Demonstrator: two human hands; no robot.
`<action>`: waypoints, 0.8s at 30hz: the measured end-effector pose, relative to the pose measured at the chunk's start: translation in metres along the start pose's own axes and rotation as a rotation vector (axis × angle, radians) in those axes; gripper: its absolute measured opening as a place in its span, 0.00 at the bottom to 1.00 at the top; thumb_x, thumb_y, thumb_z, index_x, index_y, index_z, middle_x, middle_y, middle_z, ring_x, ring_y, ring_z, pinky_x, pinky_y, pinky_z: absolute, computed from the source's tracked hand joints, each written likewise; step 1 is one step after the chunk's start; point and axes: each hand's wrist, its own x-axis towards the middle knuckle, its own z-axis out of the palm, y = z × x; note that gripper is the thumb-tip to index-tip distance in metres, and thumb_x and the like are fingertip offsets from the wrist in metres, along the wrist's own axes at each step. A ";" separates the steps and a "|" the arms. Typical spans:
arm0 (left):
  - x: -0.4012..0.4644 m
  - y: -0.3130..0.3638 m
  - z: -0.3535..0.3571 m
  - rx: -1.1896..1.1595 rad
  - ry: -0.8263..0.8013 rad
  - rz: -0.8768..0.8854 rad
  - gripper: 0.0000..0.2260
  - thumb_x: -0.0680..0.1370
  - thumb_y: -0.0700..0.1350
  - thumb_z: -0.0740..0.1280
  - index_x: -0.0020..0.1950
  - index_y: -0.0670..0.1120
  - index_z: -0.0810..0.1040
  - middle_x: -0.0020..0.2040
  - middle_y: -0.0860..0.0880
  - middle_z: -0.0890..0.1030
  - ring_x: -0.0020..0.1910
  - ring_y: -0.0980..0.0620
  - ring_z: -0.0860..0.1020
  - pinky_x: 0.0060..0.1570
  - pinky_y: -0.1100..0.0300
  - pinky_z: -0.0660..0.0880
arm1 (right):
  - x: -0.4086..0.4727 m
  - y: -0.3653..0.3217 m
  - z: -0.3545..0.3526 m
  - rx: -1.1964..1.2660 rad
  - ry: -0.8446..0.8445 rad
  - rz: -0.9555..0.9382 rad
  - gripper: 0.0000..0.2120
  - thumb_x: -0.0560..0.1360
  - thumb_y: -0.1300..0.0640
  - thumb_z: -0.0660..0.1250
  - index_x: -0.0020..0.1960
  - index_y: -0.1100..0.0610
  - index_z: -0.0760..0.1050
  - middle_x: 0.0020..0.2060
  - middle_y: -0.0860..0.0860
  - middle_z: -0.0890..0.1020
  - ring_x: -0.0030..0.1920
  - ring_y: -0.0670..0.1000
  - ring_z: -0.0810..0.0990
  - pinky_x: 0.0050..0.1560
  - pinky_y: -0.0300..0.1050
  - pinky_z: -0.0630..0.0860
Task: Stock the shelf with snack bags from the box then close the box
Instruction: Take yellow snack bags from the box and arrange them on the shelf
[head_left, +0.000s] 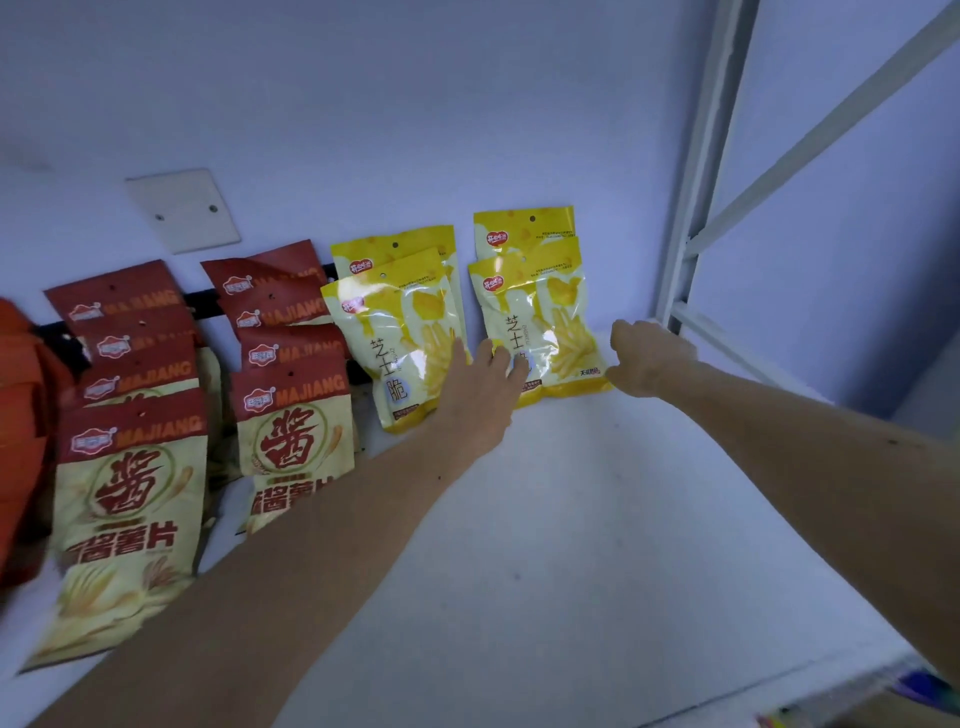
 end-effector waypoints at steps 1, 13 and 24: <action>-0.012 0.002 -0.005 -0.011 0.003 0.010 0.32 0.75 0.55 0.67 0.74 0.44 0.58 0.68 0.44 0.68 0.70 0.43 0.65 0.68 0.39 0.59 | -0.016 -0.001 -0.001 -0.036 0.008 -0.005 0.16 0.76 0.55 0.63 0.62 0.56 0.67 0.56 0.53 0.73 0.58 0.55 0.74 0.44 0.47 0.68; -0.127 0.039 -0.050 -0.172 0.022 0.018 0.22 0.77 0.55 0.66 0.66 0.46 0.66 0.60 0.46 0.74 0.60 0.46 0.74 0.63 0.47 0.65 | -0.184 0.023 0.011 -0.168 0.093 -0.013 0.15 0.76 0.58 0.62 0.61 0.57 0.70 0.57 0.55 0.74 0.58 0.57 0.74 0.53 0.48 0.69; -0.176 0.133 -0.097 -0.263 0.063 0.155 0.16 0.79 0.54 0.63 0.60 0.45 0.72 0.57 0.46 0.76 0.58 0.46 0.74 0.61 0.50 0.65 | -0.273 0.081 0.032 -0.175 0.070 -0.048 0.13 0.75 0.61 0.61 0.59 0.56 0.72 0.54 0.54 0.75 0.55 0.56 0.76 0.53 0.49 0.69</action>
